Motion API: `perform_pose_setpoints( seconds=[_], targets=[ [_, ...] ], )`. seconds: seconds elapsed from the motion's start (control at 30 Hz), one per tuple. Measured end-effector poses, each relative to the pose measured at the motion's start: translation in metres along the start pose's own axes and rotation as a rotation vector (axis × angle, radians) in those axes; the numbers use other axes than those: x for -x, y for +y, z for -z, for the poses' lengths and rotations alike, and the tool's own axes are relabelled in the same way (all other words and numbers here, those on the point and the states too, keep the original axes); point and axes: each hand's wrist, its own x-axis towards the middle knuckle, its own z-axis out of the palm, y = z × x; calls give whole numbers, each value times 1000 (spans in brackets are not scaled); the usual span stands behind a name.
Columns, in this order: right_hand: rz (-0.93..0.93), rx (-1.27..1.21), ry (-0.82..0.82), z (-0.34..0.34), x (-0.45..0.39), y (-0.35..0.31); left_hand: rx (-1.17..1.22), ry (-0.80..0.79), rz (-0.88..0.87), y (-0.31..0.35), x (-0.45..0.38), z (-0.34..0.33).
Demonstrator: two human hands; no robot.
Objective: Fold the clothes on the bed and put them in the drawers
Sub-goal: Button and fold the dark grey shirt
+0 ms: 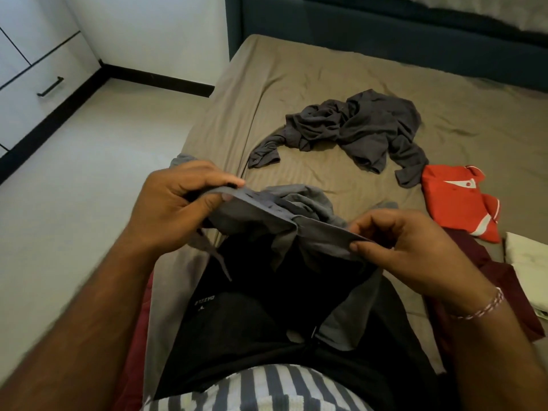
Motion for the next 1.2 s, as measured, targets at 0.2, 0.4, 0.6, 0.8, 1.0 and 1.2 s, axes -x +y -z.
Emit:
perform_pose_setpoints(
  seconds=[0.2, 0.4, 0.6, 0.8, 1.0, 1.2],
  targets=[
    [-56, -493, 178, -5, 4, -2, 10, 373, 58, -2, 2, 0],
    [-61, -913, 136, 1, 12, -31, 49, 390, -113, 20, -10, -14],
    [-2, -876, 173, -2, 18, -56, 130, 173, -372, 59, -18, -43],
    [14, -695, 201, -10, 19, -62, 103, 77, -418, 72, -12, -62],
    [41, -660, 204, -12, 21, -62, 79, 37, -411, 73, -9, -65],
    [104, -518, 211, -11, 22, -59, 33, 18, -415, 71, -9, -69]
  ],
)
